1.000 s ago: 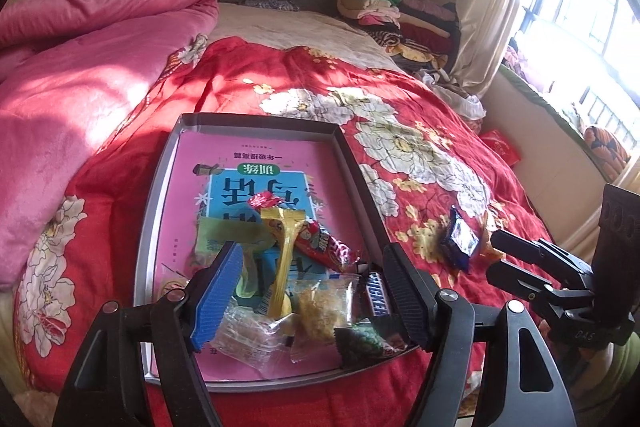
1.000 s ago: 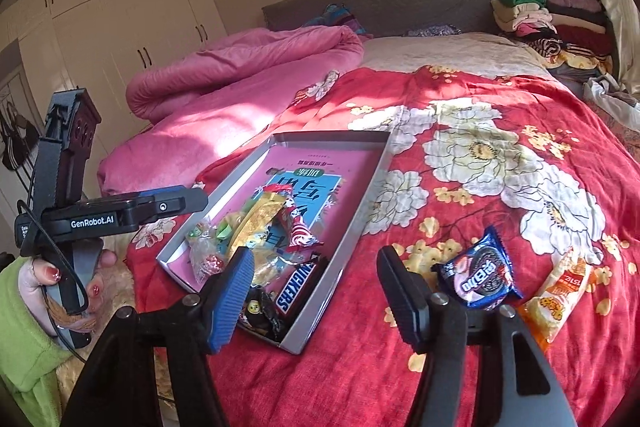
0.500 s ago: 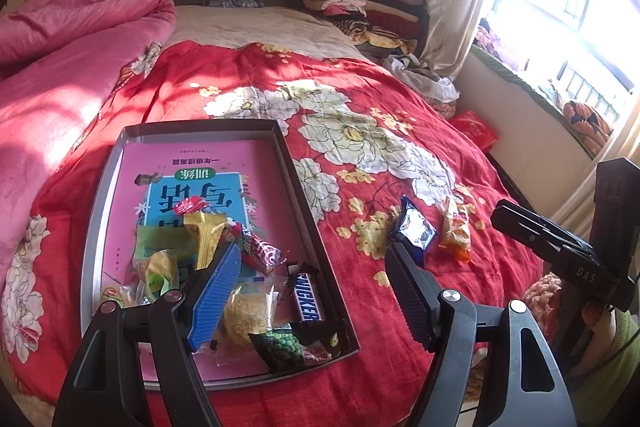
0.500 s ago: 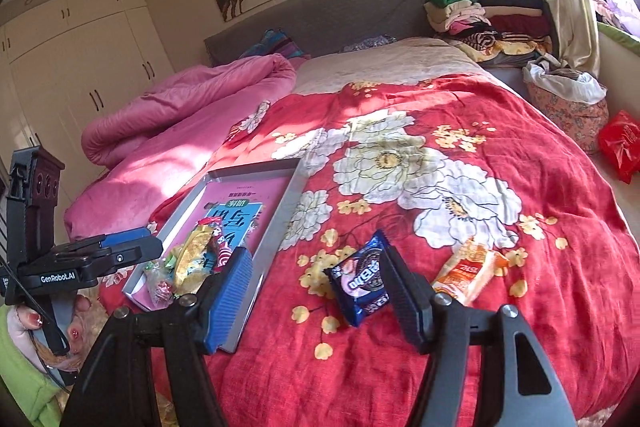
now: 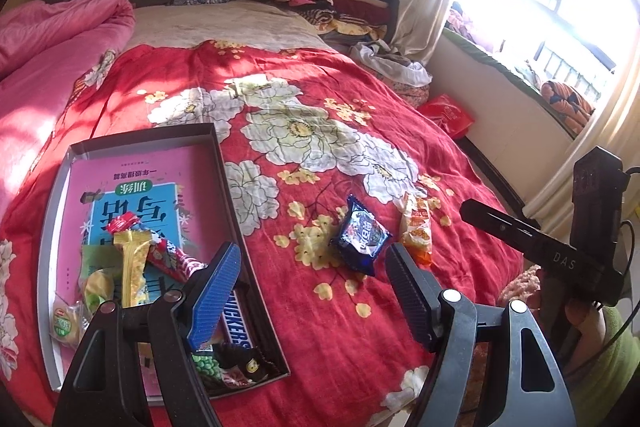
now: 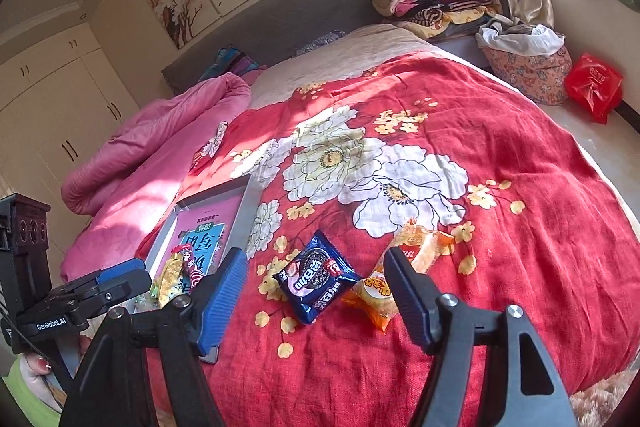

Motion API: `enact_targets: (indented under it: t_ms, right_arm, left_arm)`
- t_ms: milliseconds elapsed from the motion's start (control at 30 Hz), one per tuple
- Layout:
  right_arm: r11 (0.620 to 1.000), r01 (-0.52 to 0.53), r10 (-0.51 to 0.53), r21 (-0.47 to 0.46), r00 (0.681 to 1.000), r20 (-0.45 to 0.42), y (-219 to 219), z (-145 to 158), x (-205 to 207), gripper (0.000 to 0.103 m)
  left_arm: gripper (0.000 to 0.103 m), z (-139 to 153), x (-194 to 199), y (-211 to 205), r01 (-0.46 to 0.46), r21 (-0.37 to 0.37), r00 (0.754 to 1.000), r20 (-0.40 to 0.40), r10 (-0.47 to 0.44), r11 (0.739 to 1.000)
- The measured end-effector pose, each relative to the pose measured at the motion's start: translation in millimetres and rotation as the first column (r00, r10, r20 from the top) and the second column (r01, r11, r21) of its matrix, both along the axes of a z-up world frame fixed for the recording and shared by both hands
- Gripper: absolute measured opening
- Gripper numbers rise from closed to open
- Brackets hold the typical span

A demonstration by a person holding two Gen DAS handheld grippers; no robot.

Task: Organize snacks
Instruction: 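Close right tool on the orange bread bag while left tool grasps the blue Oreo pack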

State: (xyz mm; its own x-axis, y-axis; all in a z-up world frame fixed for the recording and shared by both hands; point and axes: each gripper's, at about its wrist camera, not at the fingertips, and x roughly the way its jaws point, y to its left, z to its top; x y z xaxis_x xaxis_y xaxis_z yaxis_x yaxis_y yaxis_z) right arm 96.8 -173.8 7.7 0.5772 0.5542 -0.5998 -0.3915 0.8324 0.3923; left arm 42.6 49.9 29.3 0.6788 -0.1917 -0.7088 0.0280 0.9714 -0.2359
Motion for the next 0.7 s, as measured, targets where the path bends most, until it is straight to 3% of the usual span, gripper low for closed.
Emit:
enact_targets:
  t_ms: [367, 700]
  right_arm:
    - [0.999, 0.039, -0.040, -0.022, 0.999, -0.026, -6, -7, 7, 0.070]
    - [0.991, 0.085, -0.094, -0.104, 0.992, -0.089, -10, -25, 24, 0.070]
  left_arm:
    - [0.076, -10, 28, -40, 0.103, 0.020, 0.995, -0.016, -0.103, 0.994]
    - [0.076, -31, 52, -61, 0.168, 0.044, 0.985, -0.054, -0.166, 0.985]
